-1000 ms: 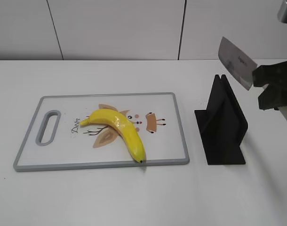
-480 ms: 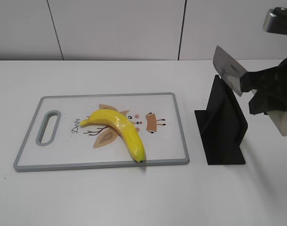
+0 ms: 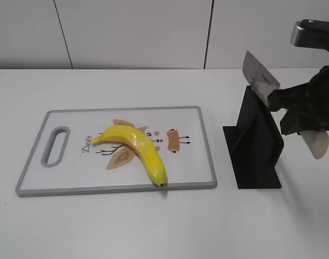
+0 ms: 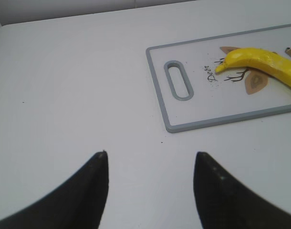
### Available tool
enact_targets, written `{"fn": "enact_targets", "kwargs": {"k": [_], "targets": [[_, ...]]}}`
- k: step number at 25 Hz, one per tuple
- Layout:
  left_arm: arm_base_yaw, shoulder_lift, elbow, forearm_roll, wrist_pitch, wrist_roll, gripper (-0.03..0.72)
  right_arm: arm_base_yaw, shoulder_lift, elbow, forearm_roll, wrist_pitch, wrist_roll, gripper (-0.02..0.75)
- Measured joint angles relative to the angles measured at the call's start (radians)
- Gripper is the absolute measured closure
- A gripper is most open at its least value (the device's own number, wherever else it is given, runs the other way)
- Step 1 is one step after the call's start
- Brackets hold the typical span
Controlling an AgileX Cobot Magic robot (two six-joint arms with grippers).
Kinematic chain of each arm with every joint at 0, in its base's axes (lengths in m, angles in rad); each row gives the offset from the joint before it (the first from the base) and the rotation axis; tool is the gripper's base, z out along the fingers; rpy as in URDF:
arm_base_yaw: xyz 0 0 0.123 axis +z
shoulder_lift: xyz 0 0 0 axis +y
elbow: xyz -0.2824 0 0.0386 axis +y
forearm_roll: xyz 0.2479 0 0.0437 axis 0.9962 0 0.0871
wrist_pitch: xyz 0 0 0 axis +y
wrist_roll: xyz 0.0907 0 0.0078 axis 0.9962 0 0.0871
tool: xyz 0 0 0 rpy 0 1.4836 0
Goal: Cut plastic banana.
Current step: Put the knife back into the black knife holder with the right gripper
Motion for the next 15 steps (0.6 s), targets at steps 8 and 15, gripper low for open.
{"fn": "enact_targets", "kwargs": {"k": [8,15], "targets": [[0.0,0.0,0.0,0.0,0.0,0.0,0.157,0.0,-0.05,0.001,-0.004,-0.04,0.012,0.568],[0.0,0.0,0.0,0.0,0.0,0.0,0.167,0.0,-0.06,0.001,-0.016,-0.04,0.016,0.568]]}}
